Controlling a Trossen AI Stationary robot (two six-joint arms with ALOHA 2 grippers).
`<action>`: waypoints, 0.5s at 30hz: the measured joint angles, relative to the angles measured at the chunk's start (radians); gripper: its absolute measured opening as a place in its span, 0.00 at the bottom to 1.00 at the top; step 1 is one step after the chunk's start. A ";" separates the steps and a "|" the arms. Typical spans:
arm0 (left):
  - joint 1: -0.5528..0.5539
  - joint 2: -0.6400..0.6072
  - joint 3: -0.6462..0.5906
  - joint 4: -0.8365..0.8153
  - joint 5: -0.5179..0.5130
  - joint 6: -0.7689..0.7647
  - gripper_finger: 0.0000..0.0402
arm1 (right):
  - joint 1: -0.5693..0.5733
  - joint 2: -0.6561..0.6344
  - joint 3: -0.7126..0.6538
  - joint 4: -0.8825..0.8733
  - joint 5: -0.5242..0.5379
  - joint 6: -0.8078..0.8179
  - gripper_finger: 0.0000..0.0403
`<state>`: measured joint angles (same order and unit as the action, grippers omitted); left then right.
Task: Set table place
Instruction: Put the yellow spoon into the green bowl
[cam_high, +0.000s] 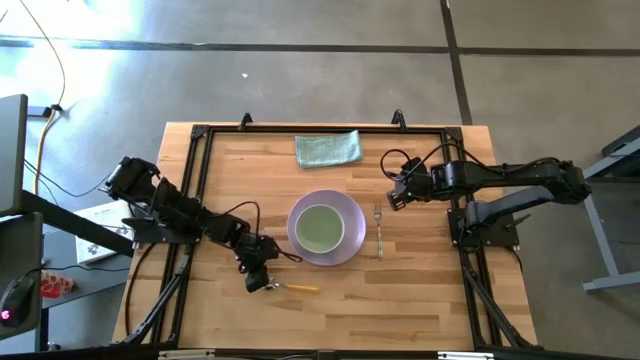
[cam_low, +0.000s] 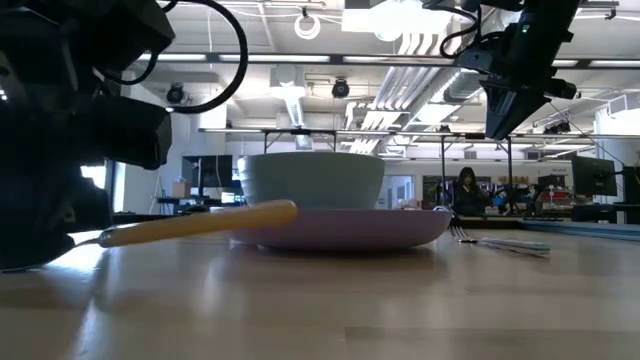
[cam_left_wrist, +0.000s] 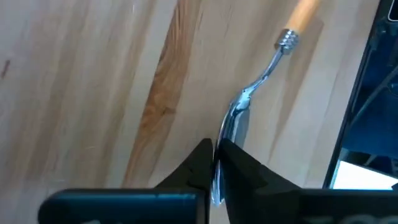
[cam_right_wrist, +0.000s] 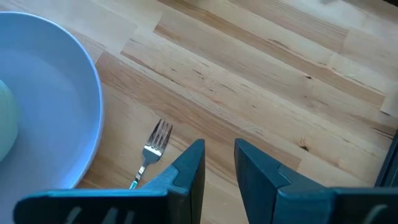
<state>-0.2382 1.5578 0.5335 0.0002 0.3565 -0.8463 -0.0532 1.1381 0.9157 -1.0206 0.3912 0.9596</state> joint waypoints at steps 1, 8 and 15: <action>0.000 0.000 0.002 -0.001 0.002 0.000 0.03 | 0.000 0.000 0.000 0.000 0.000 0.000 0.20; 0.002 -0.085 0.054 -0.010 -0.044 0.010 0.01 | 0.000 -0.001 0.004 0.000 -0.007 -0.008 0.20; 0.002 -0.298 0.132 -0.137 -0.252 0.055 0.00 | 0.000 -0.002 0.092 0.043 -0.011 -0.143 0.20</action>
<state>-0.2359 1.2601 0.6655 -0.1366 0.1045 -0.7908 -0.0528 1.1366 1.0077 -0.9778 0.3806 0.8165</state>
